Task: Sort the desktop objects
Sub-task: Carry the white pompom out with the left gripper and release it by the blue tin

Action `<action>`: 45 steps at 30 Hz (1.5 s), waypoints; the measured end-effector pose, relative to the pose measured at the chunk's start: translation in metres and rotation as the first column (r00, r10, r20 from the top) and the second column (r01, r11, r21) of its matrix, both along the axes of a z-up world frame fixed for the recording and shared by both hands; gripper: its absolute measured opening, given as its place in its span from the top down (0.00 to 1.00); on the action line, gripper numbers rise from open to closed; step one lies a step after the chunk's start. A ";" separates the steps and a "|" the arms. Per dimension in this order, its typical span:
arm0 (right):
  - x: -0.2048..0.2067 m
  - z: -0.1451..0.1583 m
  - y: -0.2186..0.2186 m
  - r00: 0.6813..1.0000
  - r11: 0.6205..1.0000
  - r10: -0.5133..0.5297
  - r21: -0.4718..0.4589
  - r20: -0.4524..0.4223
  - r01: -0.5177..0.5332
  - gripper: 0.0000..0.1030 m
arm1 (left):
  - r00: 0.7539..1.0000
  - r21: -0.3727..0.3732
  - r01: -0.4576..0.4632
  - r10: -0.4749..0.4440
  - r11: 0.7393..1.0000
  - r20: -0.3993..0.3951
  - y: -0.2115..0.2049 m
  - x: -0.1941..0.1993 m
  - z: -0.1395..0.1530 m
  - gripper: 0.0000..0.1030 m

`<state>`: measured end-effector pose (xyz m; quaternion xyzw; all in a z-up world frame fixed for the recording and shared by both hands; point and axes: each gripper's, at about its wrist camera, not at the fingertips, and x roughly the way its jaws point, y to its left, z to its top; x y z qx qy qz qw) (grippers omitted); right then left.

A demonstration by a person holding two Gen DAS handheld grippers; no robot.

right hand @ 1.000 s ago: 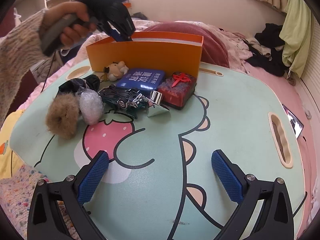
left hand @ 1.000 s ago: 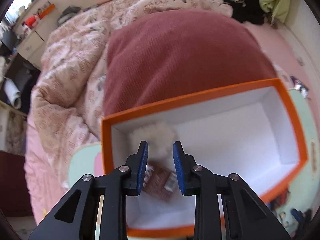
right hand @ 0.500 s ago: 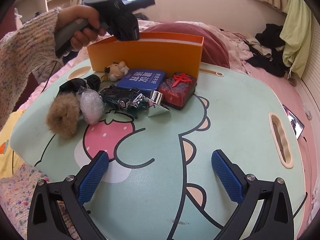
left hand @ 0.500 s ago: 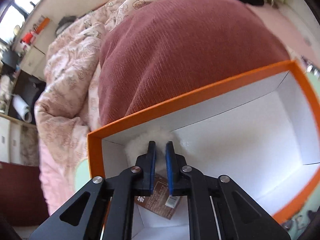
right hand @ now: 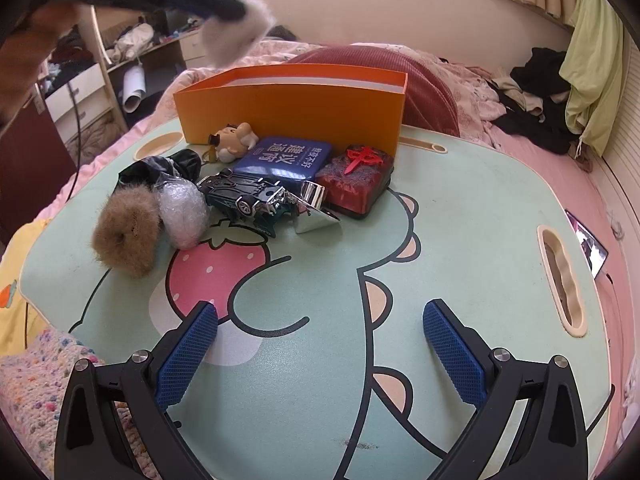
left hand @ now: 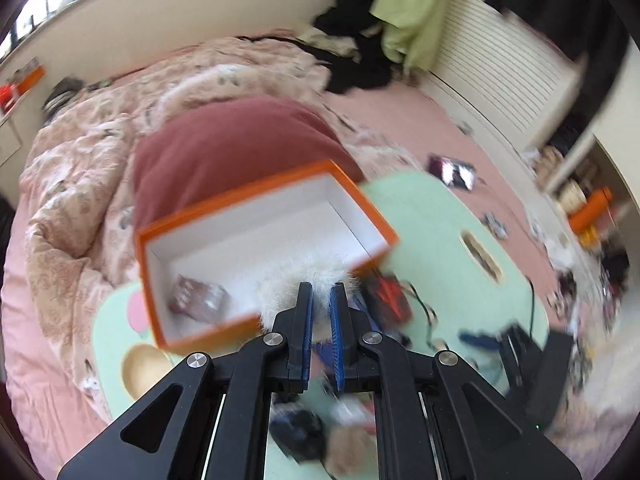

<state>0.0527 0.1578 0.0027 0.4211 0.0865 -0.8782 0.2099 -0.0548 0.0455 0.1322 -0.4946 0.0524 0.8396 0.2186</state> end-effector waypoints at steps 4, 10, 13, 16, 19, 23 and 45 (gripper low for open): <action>0.000 0.000 0.000 1.000 1.000 0.000 0.001 -0.001 0.000 0.00 | 1.000 -0.069 0.005 -0.003 0.998 0.020 0.008 0.026 -0.027 0.86; 0.000 0.000 0.000 1.000 1.000 0.000 0.000 0.000 0.000 0.00 | 0.989 -0.175 -0.134 0.122 0.975 -0.079 -0.007 0.035 -0.045 0.61; -0.001 0.000 0.000 1.000 1.000 0.000 0.000 0.000 0.000 0.00 | 0.980 -0.117 -0.180 0.167 0.977 -0.111 -0.022 0.049 -0.041 0.48; 0.000 0.000 0.000 1.000 1.000 0.000 0.001 0.000 0.000 0.00 | 0.977 -0.078 -0.180 0.169 0.981 -0.134 -0.030 0.079 -0.039 0.27; -0.001 0.000 0.000 1.000 1.000 -0.001 0.001 0.000 0.001 0.00 | 0.961 -0.149 -0.205 0.170 0.967 -0.218 -0.036 0.111 -0.051 0.21; -0.001 0.000 0.001 1.000 1.000 -0.002 0.003 0.000 0.002 0.00 | 0.960 -0.164 -0.227 0.193 0.960 -0.200 -0.038 0.137 -0.078 0.21; -0.001 0.000 0.001 1.000 1.000 -0.004 0.014 0.000 0.004 0.00 | 0.954 -0.043 -0.281 0.273 0.959 -0.126 -0.036 0.113 -0.135 0.00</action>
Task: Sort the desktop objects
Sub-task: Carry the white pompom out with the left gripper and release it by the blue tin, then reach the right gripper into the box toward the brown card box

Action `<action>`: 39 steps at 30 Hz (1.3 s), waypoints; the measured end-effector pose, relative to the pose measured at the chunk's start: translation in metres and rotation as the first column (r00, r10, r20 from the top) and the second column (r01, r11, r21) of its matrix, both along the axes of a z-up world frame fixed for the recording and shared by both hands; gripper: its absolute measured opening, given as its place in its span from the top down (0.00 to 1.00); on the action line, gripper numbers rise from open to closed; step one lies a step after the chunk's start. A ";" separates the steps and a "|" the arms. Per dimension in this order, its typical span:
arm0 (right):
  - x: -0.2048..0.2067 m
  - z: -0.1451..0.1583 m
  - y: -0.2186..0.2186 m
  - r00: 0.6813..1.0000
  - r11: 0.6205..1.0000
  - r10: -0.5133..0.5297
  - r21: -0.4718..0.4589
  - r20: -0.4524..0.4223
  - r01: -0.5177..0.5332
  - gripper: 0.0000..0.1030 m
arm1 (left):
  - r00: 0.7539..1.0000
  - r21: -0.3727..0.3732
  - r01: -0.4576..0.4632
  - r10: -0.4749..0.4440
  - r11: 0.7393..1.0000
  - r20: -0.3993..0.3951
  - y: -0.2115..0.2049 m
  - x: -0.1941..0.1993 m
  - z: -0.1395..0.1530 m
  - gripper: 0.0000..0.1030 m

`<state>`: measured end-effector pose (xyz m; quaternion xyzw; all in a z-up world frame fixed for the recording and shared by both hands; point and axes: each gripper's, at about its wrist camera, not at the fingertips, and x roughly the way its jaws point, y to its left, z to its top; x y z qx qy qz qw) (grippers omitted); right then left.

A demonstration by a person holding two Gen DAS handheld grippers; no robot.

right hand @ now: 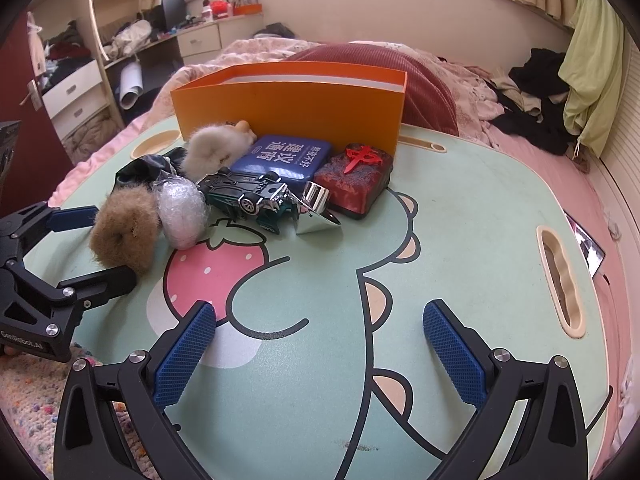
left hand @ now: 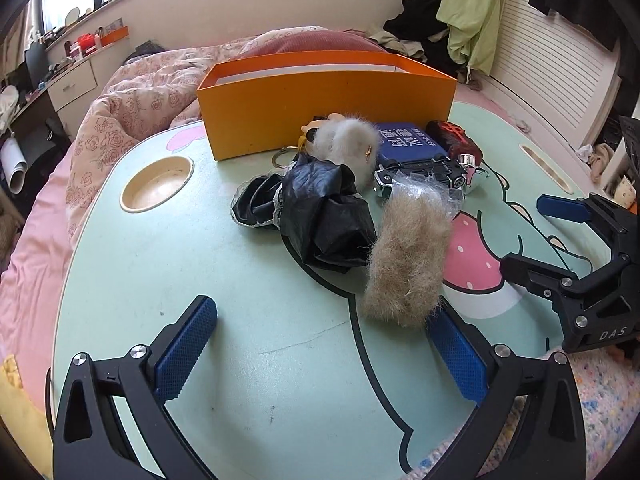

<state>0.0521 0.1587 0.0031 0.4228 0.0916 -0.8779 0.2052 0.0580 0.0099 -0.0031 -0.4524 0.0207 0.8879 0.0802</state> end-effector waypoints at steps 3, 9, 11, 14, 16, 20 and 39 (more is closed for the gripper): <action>0.000 0.000 0.001 1.000 1.000 0.000 0.000 0.000 0.000 0.00 | 1.000 0.000 0.000 0.000 1.000 0.000 0.000 0.000 0.000 0.00; 0.000 0.000 0.000 1.000 1.000 0.000 0.000 0.000 0.000 0.00 | 1.000 0.000 0.000 0.000 1.000 0.000 0.000 -0.001 0.000 0.00; 0.000 0.000 0.000 1.000 1.000 0.000 0.000 0.000 0.000 0.00 | 1.000 0.000 0.000 0.000 1.000 -0.001 0.001 -0.001 -0.001 0.00; 0.000 0.000 0.000 1.000 1.000 0.000 0.001 0.000 0.000 0.00 | 1.000 0.001 -0.001 0.001 1.000 -0.001 0.000 0.000 0.000 0.00; 0.000 0.000 0.001 1.000 1.000 0.001 0.000 0.000 -0.001 0.00 | 1.000 0.001 -0.001 0.001 1.000 -0.001 0.001 -0.001 0.000 0.00; 0.000 0.000 -0.001 1.000 1.000 0.000 0.001 0.000 0.000 0.00 | 1.000 0.001 -0.001 0.001 1.000 -0.001 0.000 0.000 0.000 0.00; -0.002 0.000 -0.002 1.000 1.000 0.017 0.009 0.017 -0.018 0.00 | 1.000 0.001 -0.001 0.001 1.000 -0.001 0.000 0.000 0.000 0.00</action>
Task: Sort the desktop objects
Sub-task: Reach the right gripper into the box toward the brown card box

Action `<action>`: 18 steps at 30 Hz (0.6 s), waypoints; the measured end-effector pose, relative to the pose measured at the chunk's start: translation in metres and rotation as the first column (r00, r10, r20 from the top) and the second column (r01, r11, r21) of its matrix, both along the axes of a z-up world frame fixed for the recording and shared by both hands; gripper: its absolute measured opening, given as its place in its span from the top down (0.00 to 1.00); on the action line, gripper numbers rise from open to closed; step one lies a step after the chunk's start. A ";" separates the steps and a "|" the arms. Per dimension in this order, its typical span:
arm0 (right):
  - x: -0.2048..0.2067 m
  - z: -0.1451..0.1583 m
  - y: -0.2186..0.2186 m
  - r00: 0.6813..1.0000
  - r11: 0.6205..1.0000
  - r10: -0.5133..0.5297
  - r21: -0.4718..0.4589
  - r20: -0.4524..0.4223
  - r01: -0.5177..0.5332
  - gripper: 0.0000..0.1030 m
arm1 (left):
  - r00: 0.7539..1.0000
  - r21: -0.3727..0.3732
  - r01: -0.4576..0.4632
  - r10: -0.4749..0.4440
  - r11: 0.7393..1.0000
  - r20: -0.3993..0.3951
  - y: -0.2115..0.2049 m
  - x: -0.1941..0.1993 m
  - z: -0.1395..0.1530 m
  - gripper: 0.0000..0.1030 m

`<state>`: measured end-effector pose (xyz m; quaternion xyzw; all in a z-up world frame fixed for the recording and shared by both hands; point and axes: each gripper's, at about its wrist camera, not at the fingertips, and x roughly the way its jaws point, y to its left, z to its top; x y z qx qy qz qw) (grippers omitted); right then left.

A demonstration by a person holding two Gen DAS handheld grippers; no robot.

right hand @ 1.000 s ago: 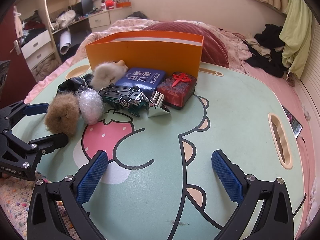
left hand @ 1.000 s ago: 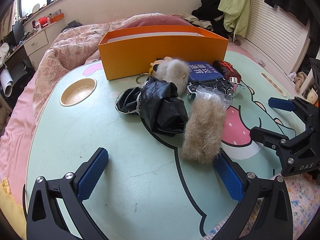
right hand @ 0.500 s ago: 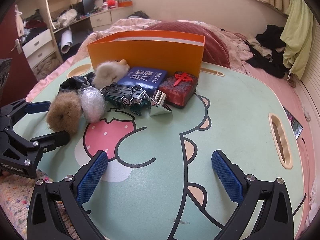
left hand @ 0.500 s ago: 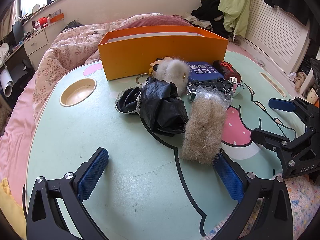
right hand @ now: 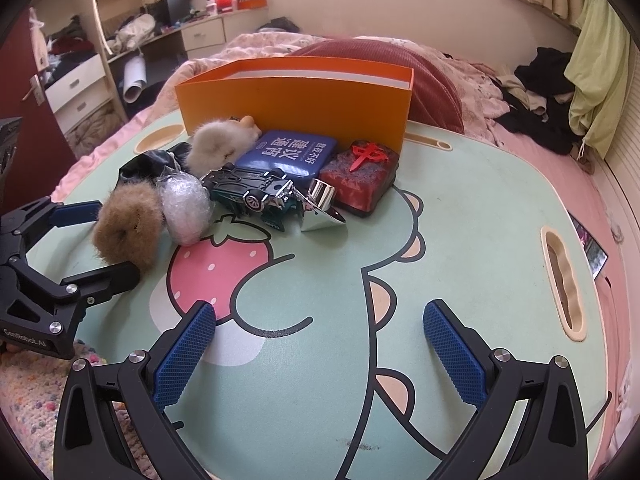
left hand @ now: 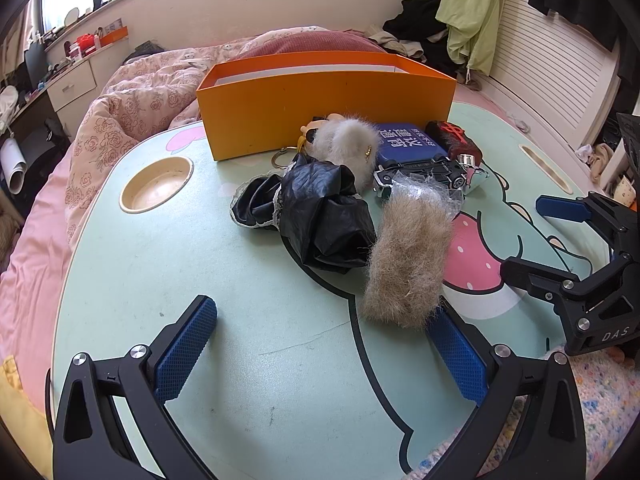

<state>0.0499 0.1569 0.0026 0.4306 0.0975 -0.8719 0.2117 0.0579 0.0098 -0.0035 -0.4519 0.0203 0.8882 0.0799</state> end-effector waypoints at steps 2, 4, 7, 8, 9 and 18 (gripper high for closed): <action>0.000 0.000 0.000 1.000 1.000 0.003 -0.003 -0.005 -0.004 0.00 | 1.000 0.000 0.000 0.000 1.000 0.000 0.000 0.000 0.000 0.00; 0.001 -0.001 0.001 1.000 1.000 0.008 -0.005 -0.009 -0.008 0.00 | 1.000 0.000 0.000 0.000 1.000 0.000 0.000 0.000 0.000 0.00; 0.001 -0.001 0.001 1.000 1.000 0.006 -0.008 -0.016 -0.006 0.00 | 1.000 0.000 0.000 0.000 1.000 0.000 0.000 0.000 0.000 0.00; 0.001 -0.001 0.000 1.000 1.000 0.005 -0.008 -0.017 -0.005 0.00 | 1.000 0.000 0.000 0.000 1.000 0.000 0.001 -0.001 -0.001 0.00; 0.001 0.000 0.000 1.000 1.000 0.005 -0.007 -0.018 -0.005 0.00 | 1.000 0.000 0.000 0.000 1.000 0.000 0.000 0.000 0.000 0.00; 0.005 0.005 0.006 0.998 0.999 -0.028 -0.024 -0.049 0.027 0.02 | 1.000 0.000 0.000 0.000 1.000 0.000 0.000 0.000 0.000 0.00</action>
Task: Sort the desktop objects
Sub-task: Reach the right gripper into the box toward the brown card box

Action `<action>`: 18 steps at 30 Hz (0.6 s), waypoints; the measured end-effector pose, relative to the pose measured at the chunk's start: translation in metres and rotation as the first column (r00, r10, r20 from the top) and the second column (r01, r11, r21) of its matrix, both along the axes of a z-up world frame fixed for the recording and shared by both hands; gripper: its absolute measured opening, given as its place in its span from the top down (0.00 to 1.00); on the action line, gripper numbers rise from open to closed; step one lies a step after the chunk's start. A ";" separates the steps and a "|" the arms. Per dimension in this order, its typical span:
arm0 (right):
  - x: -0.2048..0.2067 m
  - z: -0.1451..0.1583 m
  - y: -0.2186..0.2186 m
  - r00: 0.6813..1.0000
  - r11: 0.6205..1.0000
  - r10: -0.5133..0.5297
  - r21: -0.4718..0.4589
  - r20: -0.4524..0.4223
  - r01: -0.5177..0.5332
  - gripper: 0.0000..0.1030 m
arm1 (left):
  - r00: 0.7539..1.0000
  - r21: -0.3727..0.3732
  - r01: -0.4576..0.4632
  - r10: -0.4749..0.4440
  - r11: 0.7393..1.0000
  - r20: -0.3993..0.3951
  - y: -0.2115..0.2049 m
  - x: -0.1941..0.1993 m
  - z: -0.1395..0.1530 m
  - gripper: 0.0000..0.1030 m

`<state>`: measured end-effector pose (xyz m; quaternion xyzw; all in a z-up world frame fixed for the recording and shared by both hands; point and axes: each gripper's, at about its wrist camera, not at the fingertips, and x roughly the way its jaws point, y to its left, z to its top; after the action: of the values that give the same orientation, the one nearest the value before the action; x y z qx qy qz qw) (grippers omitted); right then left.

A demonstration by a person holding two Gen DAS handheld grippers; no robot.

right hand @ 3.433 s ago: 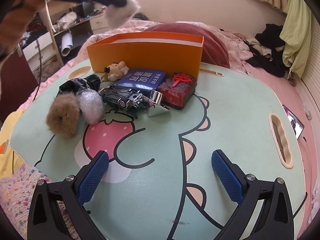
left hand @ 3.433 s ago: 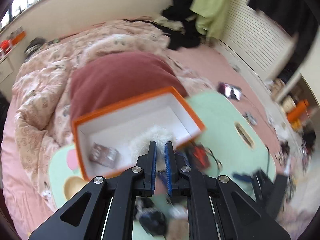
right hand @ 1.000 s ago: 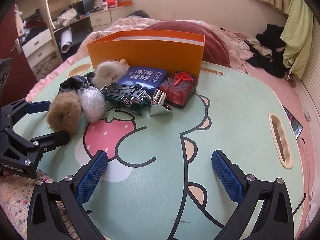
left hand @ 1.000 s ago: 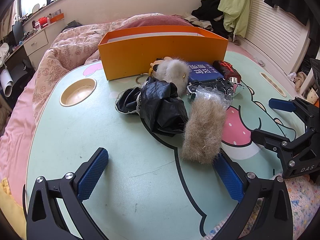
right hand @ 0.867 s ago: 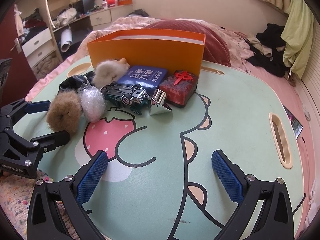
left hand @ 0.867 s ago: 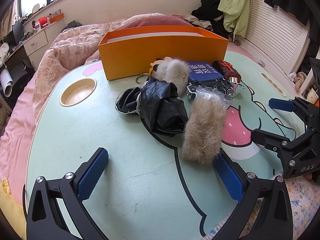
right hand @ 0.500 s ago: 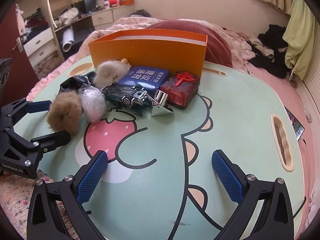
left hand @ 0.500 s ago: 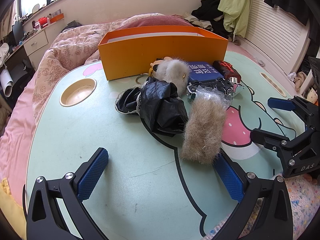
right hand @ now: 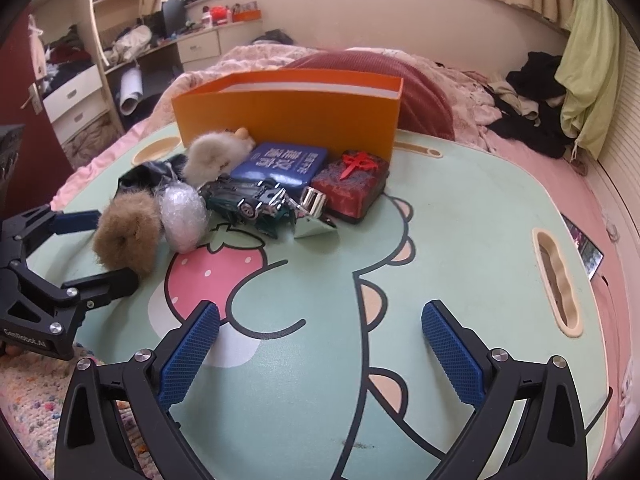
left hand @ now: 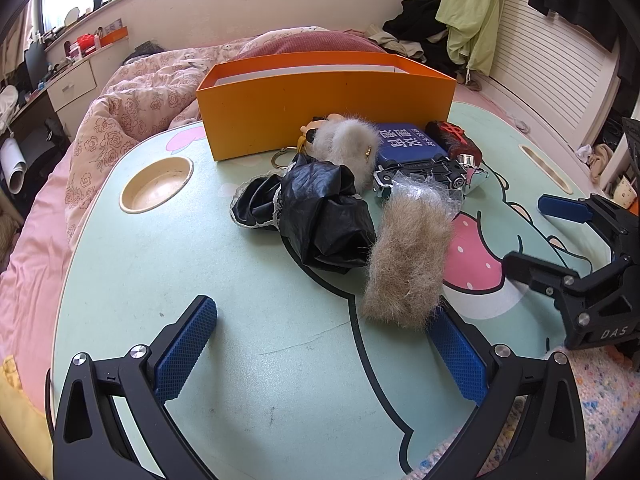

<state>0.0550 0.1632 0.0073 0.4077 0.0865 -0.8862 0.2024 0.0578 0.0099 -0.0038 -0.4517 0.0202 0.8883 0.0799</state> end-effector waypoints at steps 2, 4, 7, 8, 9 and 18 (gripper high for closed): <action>0.002 0.008 0.004 0.999 1.000 -0.013 -0.019 -0.030 0.012 0.04 | 1.000 0.000 0.000 0.000 1.000 0.000 0.000 0.000 0.000 0.00; 0.002 0.018 0.005 0.999 0.999 -0.017 -0.040 -0.051 0.015 0.04 | 1.000 0.000 0.000 0.000 1.000 0.000 0.000 0.000 0.000 0.00; -0.005 0.040 0.000 0.999 0.995 -0.001 -0.097 -0.053 -0.004 0.06 | 1.000 0.001 0.001 -0.001 1.000 -0.001 0.001 -0.001 -0.001 0.00; -0.009 0.051 -0.003 0.998 0.993 0.010 -0.114 -0.064 -0.017 0.06 | 1.000 0.002 0.001 -0.001 1.000 -0.001 -0.002 0.001 0.001 0.00; -0.013 0.062 -0.008 0.997 0.992 0.021 -0.126 -0.078 -0.030 0.06 | 1.000 0.002 0.001 -0.001 1.000 -0.002 -0.002 0.000 0.001 0.00; -0.089 0.136 -0.053 0.995 0.969 0.055 -0.237 -0.080 -0.073 0.06 | 1.000 0.002 0.000 0.000 1.000 -0.002 -0.003 0.001 0.001 0.00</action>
<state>-0.0336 0.1107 0.1433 0.3448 -0.0004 -0.8974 0.2753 0.0591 0.0074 -0.0028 -0.4508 0.0196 0.8888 0.0805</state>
